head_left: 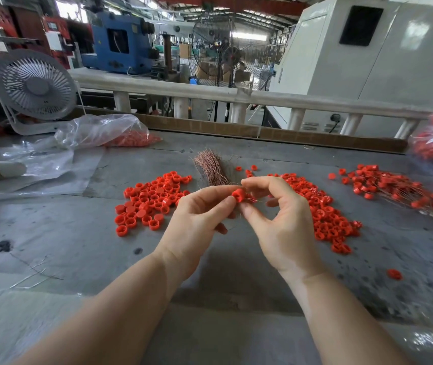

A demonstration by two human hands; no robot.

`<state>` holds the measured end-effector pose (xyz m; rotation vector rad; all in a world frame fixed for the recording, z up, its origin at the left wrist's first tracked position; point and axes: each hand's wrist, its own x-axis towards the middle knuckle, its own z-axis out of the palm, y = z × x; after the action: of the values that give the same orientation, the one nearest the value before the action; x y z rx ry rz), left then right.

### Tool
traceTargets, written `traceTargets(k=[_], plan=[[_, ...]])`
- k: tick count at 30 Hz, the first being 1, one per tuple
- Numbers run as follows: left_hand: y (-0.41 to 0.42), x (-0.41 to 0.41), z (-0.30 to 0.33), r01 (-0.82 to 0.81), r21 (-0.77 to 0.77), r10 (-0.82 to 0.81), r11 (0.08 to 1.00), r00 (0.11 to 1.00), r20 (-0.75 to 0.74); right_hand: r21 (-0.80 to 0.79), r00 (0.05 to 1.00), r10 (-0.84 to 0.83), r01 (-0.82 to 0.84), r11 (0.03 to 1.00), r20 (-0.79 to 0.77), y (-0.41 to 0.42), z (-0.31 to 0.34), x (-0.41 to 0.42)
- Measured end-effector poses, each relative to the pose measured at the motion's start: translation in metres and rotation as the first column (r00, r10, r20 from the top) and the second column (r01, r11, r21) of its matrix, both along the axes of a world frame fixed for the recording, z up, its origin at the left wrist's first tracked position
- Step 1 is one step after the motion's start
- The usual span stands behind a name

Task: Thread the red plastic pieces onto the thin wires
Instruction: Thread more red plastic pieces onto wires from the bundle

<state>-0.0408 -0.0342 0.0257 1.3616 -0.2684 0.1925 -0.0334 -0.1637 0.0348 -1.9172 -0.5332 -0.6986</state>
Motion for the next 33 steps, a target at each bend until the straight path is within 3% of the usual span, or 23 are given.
traceTargets(k=[7,24,33], plan=[[0.001,-0.0008,-0.0004,-0.086,0.058,0.081,0.995,0.993,0.087,0.125,0.995,0.071,-0.062,0.99,-0.065,-0.0007,0.004,-0.0024],[0.0011,-0.0013,0.0008,-0.083,0.066,0.079,0.994,0.995,0.058,0.135,0.994,0.061,-0.048,0.99,-0.091,-0.0027,0.0027,0.0011],[0.0004,-0.0036,0.0058,0.028,-0.095,-0.039,0.995,0.992,-0.121,0.203,0.988,0.118,-0.097,0.974,-0.095,-0.001,0.003,-0.0019]])
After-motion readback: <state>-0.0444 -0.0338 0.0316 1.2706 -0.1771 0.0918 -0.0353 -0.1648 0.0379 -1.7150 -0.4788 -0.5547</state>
